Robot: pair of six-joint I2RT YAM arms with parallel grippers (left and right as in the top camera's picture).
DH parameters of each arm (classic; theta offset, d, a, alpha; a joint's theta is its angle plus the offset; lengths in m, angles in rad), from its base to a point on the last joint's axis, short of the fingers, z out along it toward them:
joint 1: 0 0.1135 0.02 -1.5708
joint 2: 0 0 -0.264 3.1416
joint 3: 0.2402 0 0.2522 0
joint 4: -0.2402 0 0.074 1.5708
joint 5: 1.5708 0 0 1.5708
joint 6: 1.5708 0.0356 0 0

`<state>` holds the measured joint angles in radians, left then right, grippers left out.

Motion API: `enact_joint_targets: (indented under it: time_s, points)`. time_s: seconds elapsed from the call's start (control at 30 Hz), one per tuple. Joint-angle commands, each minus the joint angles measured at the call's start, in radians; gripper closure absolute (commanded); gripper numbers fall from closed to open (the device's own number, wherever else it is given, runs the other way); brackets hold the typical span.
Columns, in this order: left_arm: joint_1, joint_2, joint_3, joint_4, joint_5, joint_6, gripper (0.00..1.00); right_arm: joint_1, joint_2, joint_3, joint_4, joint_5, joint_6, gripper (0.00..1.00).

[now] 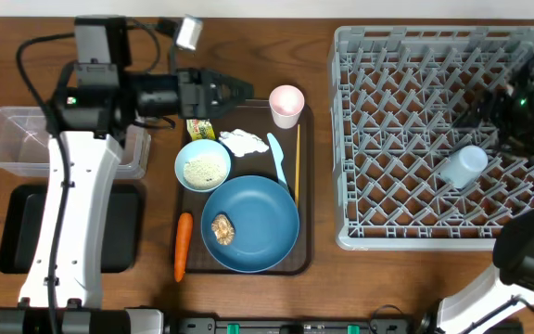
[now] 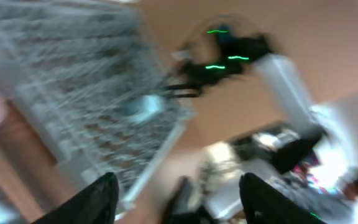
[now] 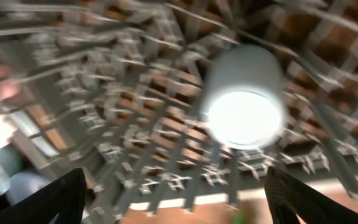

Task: Sort waste into correct bins and load items into the dishwasher rack
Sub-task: 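Place the blue cup upside down in the dish rack with right gripper, then grasp the pink cup with the left gripper and lift it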

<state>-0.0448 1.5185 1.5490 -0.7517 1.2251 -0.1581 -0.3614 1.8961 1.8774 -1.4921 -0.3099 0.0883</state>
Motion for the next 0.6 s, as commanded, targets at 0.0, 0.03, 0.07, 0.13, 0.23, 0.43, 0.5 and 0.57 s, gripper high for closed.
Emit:
enact_joint_targets:
  time_s: [0.0,0.03,0.07,0.13,0.23,0.43,0.5,0.57]
  points:
    - [-0.071,0.003,0.002,-0.034,-0.531,0.035,0.35,0.045,-0.130,0.060,0.039,-0.176,-0.093,0.14]
    - [-0.103,0.010,-0.003,-0.036,-0.666,0.035,0.35,0.058,-0.161,0.060,0.064,-0.189,-0.093,0.13]
    - [-0.130,0.019,-0.008,-0.031,-0.764,0.035,0.35,0.072,-0.196,0.060,0.092,-0.196,-0.090,0.13]
    - [-0.187,0.050,-0.014,-0.007,-0.917,0.035,0.35,0.098,-0.256,0.060,0.137,-0.195,-0.073,0.11]
    - [-0.254,0.125,-0.015,0.067,-0.958,0.075,0.35,0.130,-0.326,0.060,0.186,-0.195,-0.055,0.09]
    - [-0.314,0.325,-0.016,0.207,-0.958,0.071,0.43,0.146,-0.381,0.060,0.193,-0.178,-0.056,0.09]
    - [-0.317,0.381,-0.015,0.242,-0.957,0.071,0.45,0.146,-0.381,0.060,0.174,-0.176,-0.056,0.09]
    - [-0.317,0.425,-0.015,0.283,-0.957,0.057,0.47,0.146,-0.379,0.056,0.159,-0.176,-0.056,0.10]
